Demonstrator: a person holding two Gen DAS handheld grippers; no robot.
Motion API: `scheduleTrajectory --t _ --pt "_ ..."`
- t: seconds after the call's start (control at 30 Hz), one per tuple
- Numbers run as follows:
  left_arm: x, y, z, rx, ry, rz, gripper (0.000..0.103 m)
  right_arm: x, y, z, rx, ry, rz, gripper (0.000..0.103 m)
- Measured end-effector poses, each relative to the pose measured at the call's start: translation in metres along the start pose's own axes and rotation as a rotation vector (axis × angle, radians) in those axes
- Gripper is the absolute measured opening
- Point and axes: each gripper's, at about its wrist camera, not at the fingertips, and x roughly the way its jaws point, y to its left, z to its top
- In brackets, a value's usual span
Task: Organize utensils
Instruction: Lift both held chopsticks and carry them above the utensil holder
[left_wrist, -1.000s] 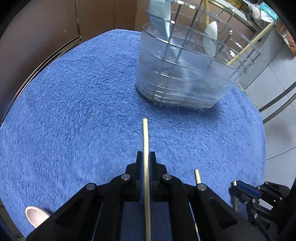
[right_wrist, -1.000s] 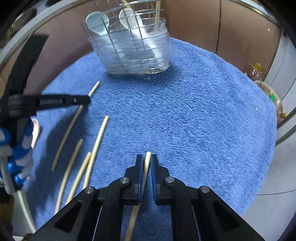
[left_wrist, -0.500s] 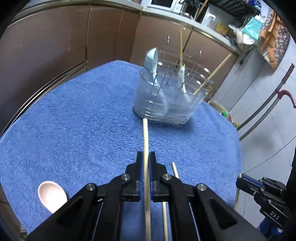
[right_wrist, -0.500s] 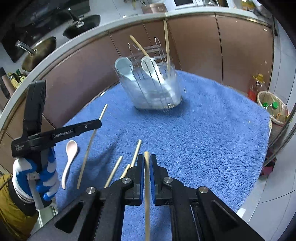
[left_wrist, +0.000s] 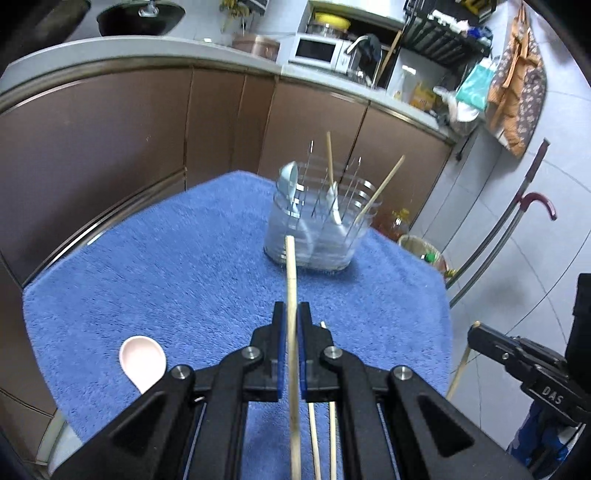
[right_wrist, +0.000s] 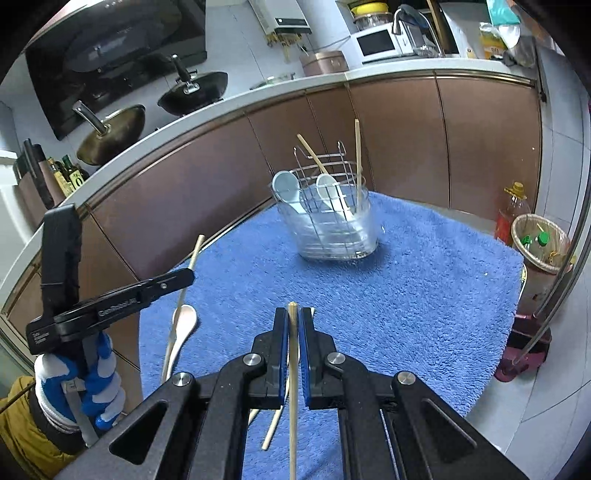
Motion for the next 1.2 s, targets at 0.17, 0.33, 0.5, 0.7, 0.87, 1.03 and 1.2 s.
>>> scheduleTrajectory --t 0.17,0.33,0.5,0.7,0.87,1.03,1.2 --pt "-0.026 -0.004 -0.001 -0.005 -0.057 -0.024 0.005 -0.012 0.010 0.001 -0.019 -0.026 0.010 0.006" --pt "-0.046 -0.009 -0.005 -0.003 -0.102 -0.034 0.005 -0.026 0.019 0.000 -0.034 -0.056 0.011 0.006" --pt "-0.071 -0.018 -0.011 0.004 -0.158 -0.025 0.005 -0.047 0.030 0.000 -0.053 -0.096 0.008 0.006" --pt "-0.105 -0.037 -0.023 0.069 -0.232 0.015 0.005 -0.064 0.046 -0.002 -0.079 -0.127 0.014 0.006" --pt "-0.133 -0.056 -0.036 0.138 -0.301 0.032 0.005 -0.076 0.063 -0.004 -0.107 -0.147 0.012 0.006" --pt "-0.159 -0.068 -0.044 0.180 -0.357 0.032 0.005 -0.087 0.076 -0.004 -0.130 -0.165 0.010 0.006" --pt "-0.170 -0.076 -0.046 0.209 -0.389 0.042 0.005 -0.097 0.083 -0.001 -0.147 -0.187 0.014 0.006"
